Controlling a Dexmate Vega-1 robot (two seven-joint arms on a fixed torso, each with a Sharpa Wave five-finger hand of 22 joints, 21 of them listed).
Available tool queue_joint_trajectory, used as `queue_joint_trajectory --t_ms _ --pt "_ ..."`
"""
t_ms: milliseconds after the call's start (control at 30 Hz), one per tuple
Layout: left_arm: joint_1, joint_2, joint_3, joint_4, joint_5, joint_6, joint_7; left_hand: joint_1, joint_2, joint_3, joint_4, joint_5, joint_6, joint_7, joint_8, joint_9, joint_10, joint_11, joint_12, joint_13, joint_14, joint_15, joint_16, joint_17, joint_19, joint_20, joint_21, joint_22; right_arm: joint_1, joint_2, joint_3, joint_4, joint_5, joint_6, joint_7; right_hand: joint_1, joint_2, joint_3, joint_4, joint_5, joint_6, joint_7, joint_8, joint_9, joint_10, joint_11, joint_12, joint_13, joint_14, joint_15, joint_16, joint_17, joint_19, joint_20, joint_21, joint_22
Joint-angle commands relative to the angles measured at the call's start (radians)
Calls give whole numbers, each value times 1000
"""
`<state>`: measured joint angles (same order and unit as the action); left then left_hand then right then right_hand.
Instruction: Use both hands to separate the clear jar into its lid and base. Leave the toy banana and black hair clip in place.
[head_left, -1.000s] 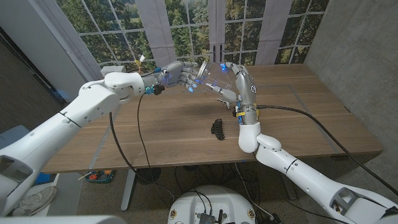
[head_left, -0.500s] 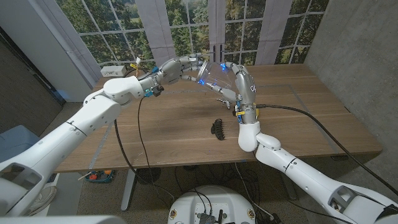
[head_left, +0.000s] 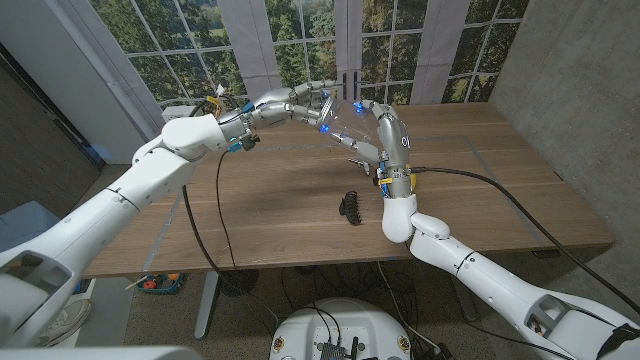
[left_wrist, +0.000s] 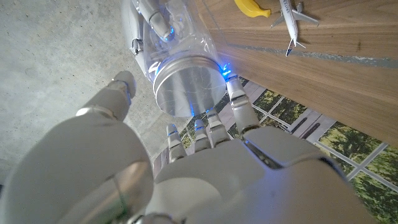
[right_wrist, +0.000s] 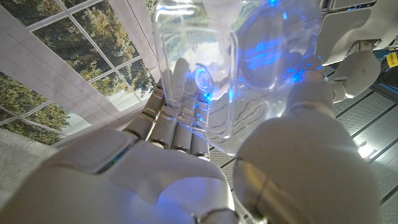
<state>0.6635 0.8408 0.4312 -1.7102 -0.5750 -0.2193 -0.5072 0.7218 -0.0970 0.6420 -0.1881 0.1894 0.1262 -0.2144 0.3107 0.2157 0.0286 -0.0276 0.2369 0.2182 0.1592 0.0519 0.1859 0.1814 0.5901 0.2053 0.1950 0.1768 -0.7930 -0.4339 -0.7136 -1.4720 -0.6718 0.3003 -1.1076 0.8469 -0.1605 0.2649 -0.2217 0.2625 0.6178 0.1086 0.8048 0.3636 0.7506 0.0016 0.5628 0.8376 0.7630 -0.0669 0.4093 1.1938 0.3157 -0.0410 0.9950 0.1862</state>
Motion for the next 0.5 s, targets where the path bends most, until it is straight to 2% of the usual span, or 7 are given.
queue_joint_trajectory --t_ms 33,133,167,200,233,400,500 --pt "-36 8 18 16 105 -48 -41 37 7 8 2 9 43 -4 18 5 10 -17 9 1 8 -10 5 0 3 0 -1 0 10 1 -3 8 13 35 11 83 264 89 78 4 310 -203 17 5 218 -204 10 2 11 -154 -6 3 -3 -55 6 1" --pt "-44 3 23 23 107 -48 -45 126 39 13 -1 18 77 -5 28 12 60 -23 32 11 75 -57 25 3 52 -63 17 2 11 5 -1 12 12 35 10 83 264 90 78 5 310 -202 17 6 219 -203 9 1 11 -155 -6 3 -2 -55 7 1" --pt "-45 3 23 23 107 -48 -46 153 42 6 0 18 82 -1 29 15 76 -17 40 16 92 -70 28 4 79 -101 26 3 11 6 -1 12 12 35 10 82 264 89 78 5 310 -202 17 6 219 -204 9 1 11 -154 -6 3 -3 -55 7 1" --pt "-47 2 24 25 109 -48 -46 172 47 2 0 19 88 5 31 17 93 -14 48 20 114 -88 35 5 86 -111 27 4 12 6 0 13 15 39 13 83 264 90 78 5 309 -202 17 6 217 -204 9 3 11 -155 -7 3 -2 -55 8 1" --pt "-51 1 27 28 110 -48 -50 198 54 -4 0 19 104 9 37 20 111 -14 57 26 138 -104 42 8 106 -141 33 5 13 7 0 15 16 41 12 82 263 89 78 5 309 -202 17 6 216 -204 9 3 11 -154 -7 3 -2 -55 8 1" --pt "-55 -10 32 39 109 -47 -47 296 83 -60 5 14 168 66 68 38 213 -11 106 60 255 -187 91 28 193 -275 61 10 21 13 -2 28 8 42 8 81 264 90 79 5 310 -202 16 4 216 -205 9 4 11 -154 -8 1 -3 -55 8 1" --pt "-57 -10 36 37 114 -40 -42 324 92 -93 7 12 175 83 73 46 229 -2 118 76 281 -204 110 42 235 -336 79 14 25 16 -3 35 8 43 7 81 264 90 79 5 310 -201 17 5 218 -204 9 4 13 -154 -7 2 -3 -54 9 0"
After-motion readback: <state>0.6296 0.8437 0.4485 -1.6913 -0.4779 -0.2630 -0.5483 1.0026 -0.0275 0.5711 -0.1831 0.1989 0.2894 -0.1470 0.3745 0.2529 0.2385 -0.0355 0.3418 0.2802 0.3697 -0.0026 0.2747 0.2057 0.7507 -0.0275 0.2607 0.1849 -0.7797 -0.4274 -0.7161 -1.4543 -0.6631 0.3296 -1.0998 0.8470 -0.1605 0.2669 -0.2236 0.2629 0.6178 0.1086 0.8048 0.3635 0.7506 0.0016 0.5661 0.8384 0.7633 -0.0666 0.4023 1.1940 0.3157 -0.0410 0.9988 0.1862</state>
